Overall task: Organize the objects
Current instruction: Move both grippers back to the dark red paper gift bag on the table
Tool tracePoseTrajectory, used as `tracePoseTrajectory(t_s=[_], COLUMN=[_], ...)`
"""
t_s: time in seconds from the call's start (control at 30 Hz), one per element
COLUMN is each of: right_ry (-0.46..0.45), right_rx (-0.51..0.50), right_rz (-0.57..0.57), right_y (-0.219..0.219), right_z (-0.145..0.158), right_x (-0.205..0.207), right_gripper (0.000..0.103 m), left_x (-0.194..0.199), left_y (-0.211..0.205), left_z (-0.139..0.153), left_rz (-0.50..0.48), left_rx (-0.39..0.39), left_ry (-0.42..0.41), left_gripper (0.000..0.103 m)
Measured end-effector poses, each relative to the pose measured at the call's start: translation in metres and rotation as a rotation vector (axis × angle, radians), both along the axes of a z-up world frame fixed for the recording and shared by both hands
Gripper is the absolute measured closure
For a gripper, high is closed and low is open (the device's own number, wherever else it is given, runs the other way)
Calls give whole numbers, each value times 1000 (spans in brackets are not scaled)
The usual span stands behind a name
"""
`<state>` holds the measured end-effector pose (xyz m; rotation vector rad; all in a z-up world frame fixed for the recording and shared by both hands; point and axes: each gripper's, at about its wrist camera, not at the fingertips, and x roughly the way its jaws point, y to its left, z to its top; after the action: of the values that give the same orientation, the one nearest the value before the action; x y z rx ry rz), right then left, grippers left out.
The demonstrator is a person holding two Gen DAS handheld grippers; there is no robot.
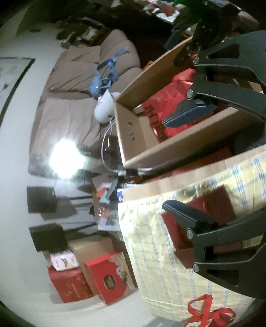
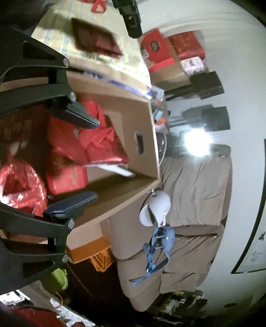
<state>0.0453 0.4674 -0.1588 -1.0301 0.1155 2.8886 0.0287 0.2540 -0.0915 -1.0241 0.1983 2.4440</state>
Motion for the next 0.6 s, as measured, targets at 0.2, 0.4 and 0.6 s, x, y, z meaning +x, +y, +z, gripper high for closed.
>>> tracePoseTrajectory(t_s=[0.2, 0.4, 0.6], right_ry=[56, 71, 129], right_rx=[-52, -65, -69], right_rz=[29, 84, 123], right_y=[-12, -34, -47], right_z=[19, 32, 52], right_x=[6, 10, 22], right_gripper=[22, 21, 19], left_x=[-8, -5, 5], left_y=[-34, -59, -89], left_z=[16, 32, 56], left_rz=[57, 81, 78], left_rx=[12, 26, 11], left_ry=[34, 72, 131], left_gripper=[19, 17, 17])
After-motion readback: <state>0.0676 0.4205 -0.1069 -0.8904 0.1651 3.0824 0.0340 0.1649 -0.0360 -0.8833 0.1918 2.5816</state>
